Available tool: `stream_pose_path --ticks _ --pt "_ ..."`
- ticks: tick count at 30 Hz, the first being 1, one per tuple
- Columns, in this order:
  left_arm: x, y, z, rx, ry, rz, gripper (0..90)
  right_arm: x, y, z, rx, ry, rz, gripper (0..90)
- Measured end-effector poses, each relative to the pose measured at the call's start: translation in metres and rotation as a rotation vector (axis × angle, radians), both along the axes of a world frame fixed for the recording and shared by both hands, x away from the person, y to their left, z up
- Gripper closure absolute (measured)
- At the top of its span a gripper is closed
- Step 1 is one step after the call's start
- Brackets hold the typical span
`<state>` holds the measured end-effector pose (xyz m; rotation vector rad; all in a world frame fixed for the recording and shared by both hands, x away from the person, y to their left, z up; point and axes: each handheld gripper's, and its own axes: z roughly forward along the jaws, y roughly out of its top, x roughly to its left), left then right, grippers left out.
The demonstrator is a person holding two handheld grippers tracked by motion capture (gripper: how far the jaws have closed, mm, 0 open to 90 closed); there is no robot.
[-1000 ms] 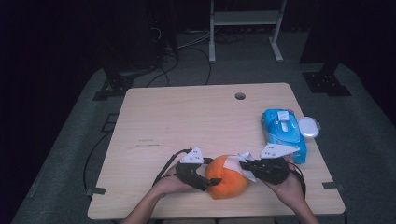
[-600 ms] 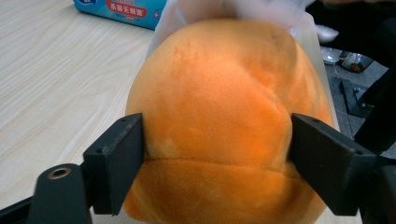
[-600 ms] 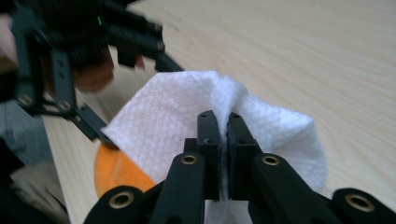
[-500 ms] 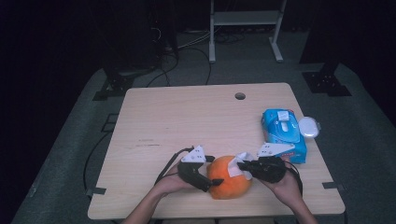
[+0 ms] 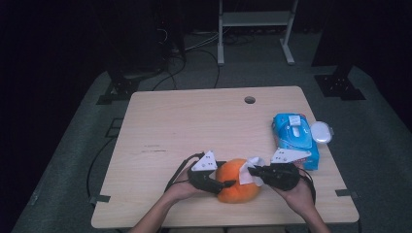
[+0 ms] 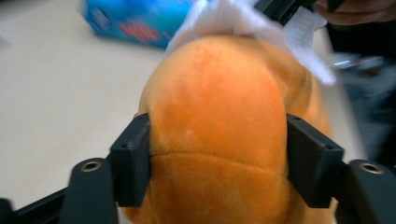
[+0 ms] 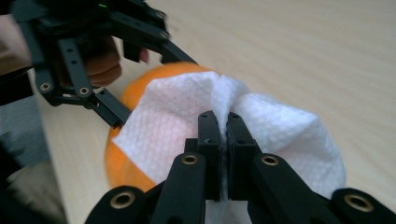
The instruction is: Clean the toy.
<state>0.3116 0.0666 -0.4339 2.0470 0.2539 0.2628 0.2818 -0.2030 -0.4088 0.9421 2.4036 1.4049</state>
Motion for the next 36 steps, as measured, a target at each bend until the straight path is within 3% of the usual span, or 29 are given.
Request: stream_pose_path --ticks 2,4,5,7,10,12,15,19,22,24,26,27,29,32,34,36 --pt "0.0 0.001 0.007 0.001 -0.076 0.021 33.6 0.001 0.001 0.001 0.016 -0.018 -0.022 86.0" --pt "0.002 0.003 0.008 0.029 -0.095 0.018 32.0 0.004 0.004 0.0 0.022 -0.021 -0.032 85.9" --pt "0.004 0.004 0.005 0.039 -0.076 0.022 28.4 0.006 0.006 -0.002 0.017 -0.019 -0.031 85.7" --pt "0.01 0.008 0.0 0.001 0.01 0.026 18.5 0.009 0.009 -0.01 0.01 0.003 -0.023 85.6" --pt "0.012 0.011 -0.001 -0.022 0.054 0.038 11.5 0.008 0.013 -0.013 -0.016 0.011 0.01 85.8" --pt "0.01 0.01 -0.003 -0.023 0.044 0.024 13.7 0.007 0.013 -0.012 -0.035 0.021 0.029 85.8" --pt "0.002 0.008 -0.005 0.003 -0.007 0.002 22.3 0.007 0.007 -0.011 -0.029 0.034 0.038 85.7" --pt "0.0 0.008 -0.006 0.008 -0.016 -0.019 22.9 0.005 0.001 0.001 0.061 -0.013 -0.006 85.3" --pt "0.002 0.012 -0.001 0.0 0.023 -0.029 19.0 0.006 0.008 -0.003 0.029 -0.009 0.001 84.1" --pt "0.006 0.015 0.004 -0.035 0.068 -0.026 13.5 0.007 0.013 -0.012 0.003 0.015 0.03 84.5" --pt "0.008 0.016 0.008 -0.051 0.083 -0.009 9.8 0.004 0.016 -0.014 -0.034 0.011 0.065 84.8" --pt "0.008 0.016 0.008 -0.051 0.083 -0.009 7.9 0.004 0.016 -0.014 -0.034 0.011 0.065 84.8" --pt "0.008 0.012 0.007 -0.037 0.09 -0.026 6.0 0.0 0.016 -0.012 -0.051 0.01 0.136 85.2" --pt "0.006 0.007 0.0 -0.001 0.111 -0.06 6.0 -0.002 0.014 -0.013 -0.055 0.021 0.17 85.2" --pt "0.003 0.006 -0.007 0.023 0.062 -0.061 15.0 -0.002 0.012 -0.012 -0.061 0.016 0.161 85.1" --pt "0.004 0.008 -0.004 0.032 0.046 -0.053 25.4 -0.001 0.01 -0.008 -0.032 0.006 0.131 85.1"
